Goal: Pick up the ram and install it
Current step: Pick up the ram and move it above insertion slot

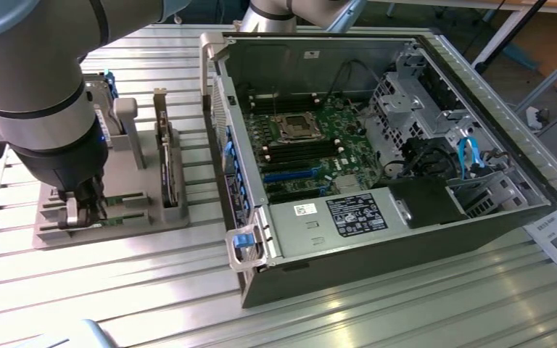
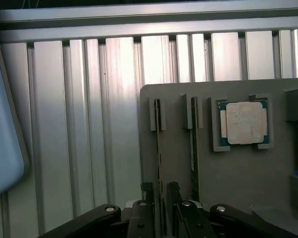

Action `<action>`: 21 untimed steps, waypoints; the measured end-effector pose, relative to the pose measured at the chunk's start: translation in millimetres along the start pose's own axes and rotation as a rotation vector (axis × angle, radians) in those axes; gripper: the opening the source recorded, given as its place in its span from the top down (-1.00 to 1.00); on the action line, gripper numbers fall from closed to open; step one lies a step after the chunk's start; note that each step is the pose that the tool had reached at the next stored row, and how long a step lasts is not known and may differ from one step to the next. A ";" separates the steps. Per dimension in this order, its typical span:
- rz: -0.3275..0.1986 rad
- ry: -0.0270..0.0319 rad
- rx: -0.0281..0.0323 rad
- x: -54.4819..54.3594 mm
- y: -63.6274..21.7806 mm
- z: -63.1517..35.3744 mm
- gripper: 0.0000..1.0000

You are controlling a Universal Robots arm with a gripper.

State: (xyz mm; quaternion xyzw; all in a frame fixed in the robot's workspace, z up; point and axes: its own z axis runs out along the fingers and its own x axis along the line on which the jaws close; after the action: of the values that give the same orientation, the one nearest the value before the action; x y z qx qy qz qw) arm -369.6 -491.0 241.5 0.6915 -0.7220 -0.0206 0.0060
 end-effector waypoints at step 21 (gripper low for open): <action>-0.003 0.0000 0.0000 -4.7 -0.7 22.5 0.50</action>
State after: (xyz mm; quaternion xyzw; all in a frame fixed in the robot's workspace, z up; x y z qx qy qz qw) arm -369.4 -485.8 219.1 0.6925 -0.7211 -0.0206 0.0060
